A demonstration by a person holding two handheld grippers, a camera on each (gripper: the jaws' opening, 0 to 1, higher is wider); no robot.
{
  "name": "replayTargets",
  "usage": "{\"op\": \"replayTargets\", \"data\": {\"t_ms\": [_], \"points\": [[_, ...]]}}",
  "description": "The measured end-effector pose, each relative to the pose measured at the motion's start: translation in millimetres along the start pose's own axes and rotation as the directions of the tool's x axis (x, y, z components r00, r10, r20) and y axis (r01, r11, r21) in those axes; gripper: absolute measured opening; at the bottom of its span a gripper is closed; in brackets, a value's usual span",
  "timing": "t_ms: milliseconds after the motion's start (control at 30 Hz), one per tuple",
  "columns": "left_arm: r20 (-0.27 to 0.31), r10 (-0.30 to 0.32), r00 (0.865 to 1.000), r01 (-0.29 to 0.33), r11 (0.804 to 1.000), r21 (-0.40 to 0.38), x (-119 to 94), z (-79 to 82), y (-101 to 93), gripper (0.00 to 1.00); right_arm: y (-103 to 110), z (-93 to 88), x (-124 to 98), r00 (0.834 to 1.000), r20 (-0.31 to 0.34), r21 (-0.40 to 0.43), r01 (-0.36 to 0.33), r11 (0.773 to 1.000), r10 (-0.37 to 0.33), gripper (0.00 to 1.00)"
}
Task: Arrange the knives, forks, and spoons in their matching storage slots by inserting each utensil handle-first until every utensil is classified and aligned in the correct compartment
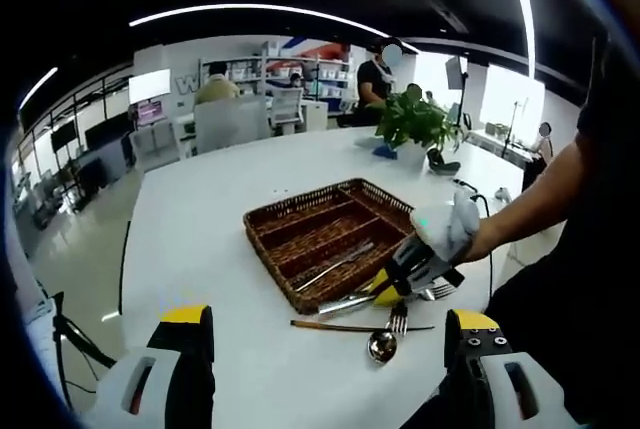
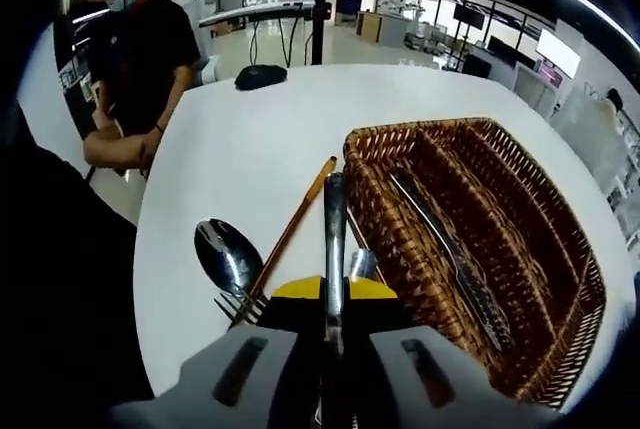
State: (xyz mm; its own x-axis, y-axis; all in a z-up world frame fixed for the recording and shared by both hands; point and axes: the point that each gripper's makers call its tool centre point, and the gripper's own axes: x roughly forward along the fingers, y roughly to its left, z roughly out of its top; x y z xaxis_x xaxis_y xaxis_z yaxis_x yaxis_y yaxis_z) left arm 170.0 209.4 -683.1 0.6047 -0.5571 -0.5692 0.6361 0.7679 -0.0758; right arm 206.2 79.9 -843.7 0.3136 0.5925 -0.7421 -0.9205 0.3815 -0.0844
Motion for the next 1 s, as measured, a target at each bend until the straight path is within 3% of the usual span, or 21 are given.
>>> {"op": "replayTargets", "data": {"t_ms": [267, 433, 600, 767, 800, 900, 1000], "points": [[-0.018, -0.052, 0.999, 0.051, 0.998, -0.023, 21.9, -9.4, -12.3, 0.99, -3.1, 12.8, -29.6, 0.999, 0.052, -0.019, 0.011, 1.0, -0.01, 0.02], [0.003, -0.116, 0.993, 0.116, 0.993, -0.033, 34.4, -5.4, -25.1, 0.96, 0.3, 29.7, -62.1, 0.993, 0.11, -0.081, -0.028, 0.996, 0.037, 0.02], [0.001, -0.168, 0.986, 0.167, 0.985, -0.045, 49.2, -0.9, -36.0, 0.94, -6.9, 41.4, -98.8, 0.989, 0.146, -0.134, 0.002, 0.991, 0.018, 0.02], [0.065, -0.254, 0.965, 0.26, 0.96, -0.102, 62.6, 19.7, -56.5, 0.83, -16.3, 52.0, -126.4, 0.984, 0.181, -0.13, 0.021, 0.991, 0.003, 0.02], [0.073, -0.288, 0.955, 0.295, 0.949, -0.108, 66.7, 26.2, -64.6, 0.8, -18.7, 56.3, -134.5, 0.981, 0.194, -0.136, 0.028, 0.99, -0.001, 0.02], [0.082, -0.329, 0.941, 0.337, 0.935, -0.112, 71.7, 35.8, -75.5, 0.71, -21.3, 62.7, -146.8, 0.977, 0.213, -0.148, 0.033, 0.988, -0.001, 0.02], [0.119, -0.376, 0.919, 0.392, 0.906, -0.161, 72.9, 49.4, -86.4, 0.63, -21.4, 67.5, -155.1, 0.973, 0.232, -0.17, 0.04, 0.985, 0.001, 0.02]]}}
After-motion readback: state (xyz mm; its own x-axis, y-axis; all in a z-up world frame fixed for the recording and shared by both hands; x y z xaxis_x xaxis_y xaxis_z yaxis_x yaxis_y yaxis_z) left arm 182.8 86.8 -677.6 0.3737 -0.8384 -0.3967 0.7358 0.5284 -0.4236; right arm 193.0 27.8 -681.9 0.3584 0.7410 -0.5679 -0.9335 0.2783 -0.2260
